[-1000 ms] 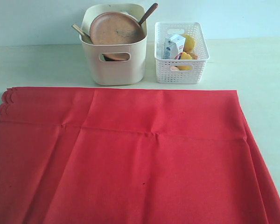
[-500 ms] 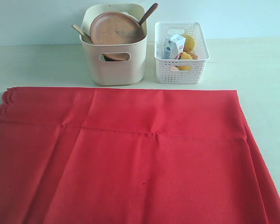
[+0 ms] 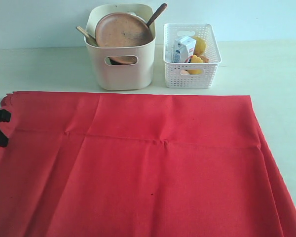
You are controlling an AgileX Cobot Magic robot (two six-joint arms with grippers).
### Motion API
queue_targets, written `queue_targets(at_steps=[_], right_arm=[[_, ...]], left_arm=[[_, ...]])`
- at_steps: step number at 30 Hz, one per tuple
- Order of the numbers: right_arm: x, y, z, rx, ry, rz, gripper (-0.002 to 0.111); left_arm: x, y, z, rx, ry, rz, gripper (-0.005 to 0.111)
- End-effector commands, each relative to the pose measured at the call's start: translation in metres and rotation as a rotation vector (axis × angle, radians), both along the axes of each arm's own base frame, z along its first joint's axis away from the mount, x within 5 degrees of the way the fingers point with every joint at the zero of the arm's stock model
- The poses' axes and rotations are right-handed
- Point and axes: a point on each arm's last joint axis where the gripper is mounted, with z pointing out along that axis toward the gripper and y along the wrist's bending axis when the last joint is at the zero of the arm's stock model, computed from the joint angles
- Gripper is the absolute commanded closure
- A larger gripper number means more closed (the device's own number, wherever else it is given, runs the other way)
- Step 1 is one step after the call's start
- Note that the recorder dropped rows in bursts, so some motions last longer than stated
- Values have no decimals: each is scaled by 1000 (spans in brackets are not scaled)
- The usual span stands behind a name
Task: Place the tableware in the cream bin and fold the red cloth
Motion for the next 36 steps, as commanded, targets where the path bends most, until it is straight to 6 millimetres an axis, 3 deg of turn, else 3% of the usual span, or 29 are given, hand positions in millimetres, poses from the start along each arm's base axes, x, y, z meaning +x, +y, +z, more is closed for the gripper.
queue_targets(at_steps=[1,11,17,23,31,36], right_arm=[[0,0,0,35,-13,-9,108],[1,0,3,61,-50,-14,108],[2,-3,25,427,-269,-73,108],[1,-3,40,563,-296,-75,108],[20,3,37,396,38,-68,108],[46,9,30,305,315,-33,108]], left_arm=[[-8,-3,-9,9,58,-53,107],[-9,3,20,97,6,-3,107],[-10,2,43,101,-67,13,107],[-8,1,81,91,-144,29,107],[-6,-10,119,23,-208,33,107],[-8,-45,137,10,-246,-73,107]])
